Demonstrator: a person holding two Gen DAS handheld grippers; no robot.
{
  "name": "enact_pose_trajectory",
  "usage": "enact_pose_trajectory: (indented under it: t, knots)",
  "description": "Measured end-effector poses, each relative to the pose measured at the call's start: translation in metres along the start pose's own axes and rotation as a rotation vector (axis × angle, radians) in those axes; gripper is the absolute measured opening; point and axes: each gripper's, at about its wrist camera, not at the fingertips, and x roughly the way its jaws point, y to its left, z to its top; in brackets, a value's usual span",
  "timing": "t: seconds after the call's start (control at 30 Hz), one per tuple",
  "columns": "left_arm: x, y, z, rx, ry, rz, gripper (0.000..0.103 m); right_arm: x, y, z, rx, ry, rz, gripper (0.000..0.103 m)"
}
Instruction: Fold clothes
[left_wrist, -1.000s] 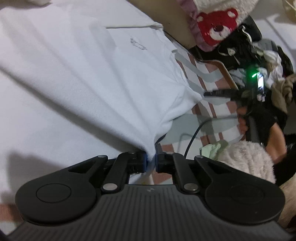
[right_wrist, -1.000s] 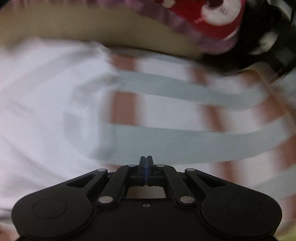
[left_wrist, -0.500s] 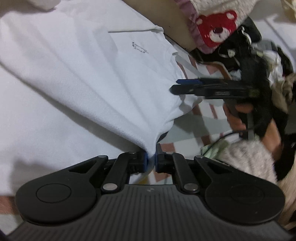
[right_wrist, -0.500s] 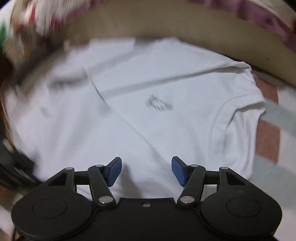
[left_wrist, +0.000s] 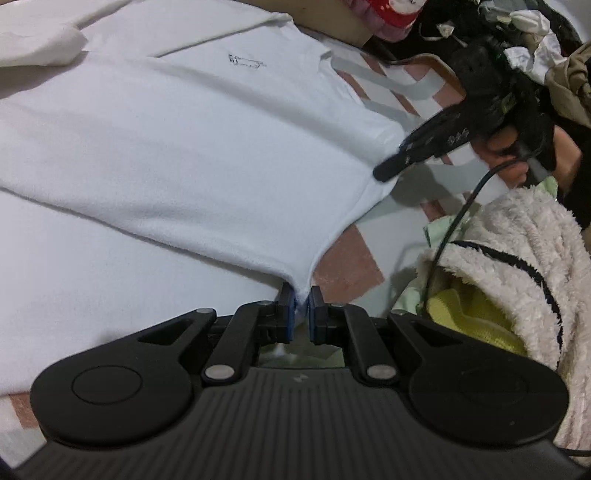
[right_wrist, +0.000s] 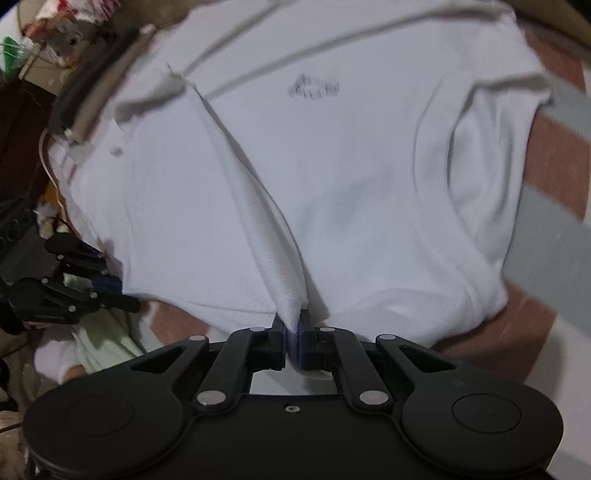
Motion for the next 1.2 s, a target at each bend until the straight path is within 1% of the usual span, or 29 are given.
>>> enact_pose_trajectory:
  t: [0.07,0.13,0.17,0.2,0.27,0.3,0.33,0.37,0.4,0.43,0.47,0.5,0.53,0.57,0.63,0.67,0.73,0.77,0.83,0.87,0.9,0.93,0.97,1.0,1.03,1.1,1.13,1.17,1.2]
  knots:
    - [-0.006,0.000,-0.002,-0.011,0.013,0.009,0.007,-0.002,0.001,0.001,-0.007,0.013,0.001,0.006]
    - [-0.012,0.000,-0.004,-0.023,0.027,0.018,0.006,-0.006,0.006,0.001,-0.028,0.043,-0.031,0.006]
    - [-0.015,-0.001,-0.005,-0.028,0.033,0.022,0.006,-0.004,0.010,0.001,-0.054,0.073,-0.059,0.006]
    - [-0.024,-0.001,-0.005,-0.023,0.023,0.031,0.007,-0.003,0.014,0.001,-0.082,0.103,-0.089,0.006]
    - [-0.049,-0.004,-0.003,0.016,-0.033,0.058,0.012,-0.001,0.026,0.001,-0.125,0.141,-0.134,0.006]
    - [-0.066,-0.004,0.001,0.050,-0.069,0.090,0.017,0.000,0.029,0.001,-0.134,0.159,-0.149,0.006]
    - [-0.083,-0.002,0.004,0.081,-0.101,0.135,0.028,0.002,0.033,0.000,-0.155,0.185,-0.169,0.006]
    - [-0.098,0.003,0.007,0.105,-0.132,0.191,0.035,0.004,0.038,-0.001,-0.185,0.218,-0.215,0.006]
    - [-0.114,0.009,0.010,0.131,-0.167,0.255,0.046,0.005,0.041,-0.002,-0.210,0.245,-0.277,0.009]
    - [-0.126,0.018,0.013,0.158,-0.196,0.324,0.049,0.004,0.046,-0.001,-0.226,0.248,-0.344,0.014]
    - [-0.134,0.027,0.016,0.186,-0.219,0.395,0.049,0.002,0.052,0.000,-0.241,0.248,-0.412,0.019]
    - [-0.139,0.040,0.020,0.204,-0.229,0.467,0.050,-0.004,0.059,0.004,-0.237,0.201,-0.459,0.037]
    - [-0.140,0.056,0.025,0.203,-0.224,0.515,0.050,-0.010,0.067,0.008,-0.230,0.149,-0.504,0.044]
    - [-0.140,0.071,0.028,0.194,-0.217,0.543,0.050,-0.017,0.077,0.016,-0.211,0.080,-0.540,0.044]
    - [-0.136,0.104,0.037,0.125,-0.219,0.586,0.050,-0.028,0.098,0.031,-0.176,-0.081,-0.521,0.044]
    - [-0.134,0.120,0.041,0.087,-0.235,0.600,0.050,-0.034,0.109,0.039,-0.158,-0.161,-0.509,0.045]
    - [-0.131,0.150,0.047,0.024,-0.291,0.600,0.050,-0.032,0.132,0.055,-0.145,-0.300,-0.402,0.046]
    - [-0.131,0.162,0.047,-0.001,-0.315,0.581,0.048,-0.028,0.139,0.063,-0.135,-0.355,-0.337,0.047]
    - [-0.126,0.179,0.051,-0.034,-0.342,0.546,0.047,-0.012,0.148,0.080,-0.089,-0.441,-0.244,0.047]
    - [-0.121,0.181,0.054,-0.016,-0.340,0.540,0.044,0.002,0.152,0.086,-0.071,-0.476,-0.223,0.047]
    - [-0.116,0.180,0.056,0.016,-0.338,0.542,0.026,0.016,0.156,0.092,-0.053,-0.510,-0.204,0.047]
    - [-0.111,0.179,0.059,0.048,-0.335,0.544,0.005,0.029,0.156,0.094,-0.029,-0.519,-0.176,0.047]
    - [-0.106,0.178,0.061,0.081,-0.333,0.546,0.001,0.042,0.156,0.095,-0.004,-0.526,-0.147,0.047]
    - [-0.104,0.176,0.063,0.096,-0.323,0.564,0.001,0.055,0.156,0.097,0.021,-0.532,-0.118,0.047]
    - [-0.105,0.175,0.065,0.083,-0.311,0.609,0.001,0.063,0.157,0.094,0.034,-0.524,-0.075,0.047]
    - [-0.112,0.177,0.065,0.027,-0.302,0.697,0.001,0.072,0.164,0.088,-0.045,-0.521,-0.114,0.047]
    - [-0.114,0.180,0.064,0.000,-0.291,0.752,0.000,0.077,0.167,0.087,-0.081,-0.519,-0.149,0.047]
    - [-0.113,0.183,0.063,-0.021,-0.274,0.828,0.001,0.081,0.170,0.085,-0.116,-0.517,-0.184,0.047]
    - [-0.113,0.185,0.061,-0.023,-0.263,0.884,0.001,0.085,0.168,0.086,-0.110,-0.503,-0.190,0.047]
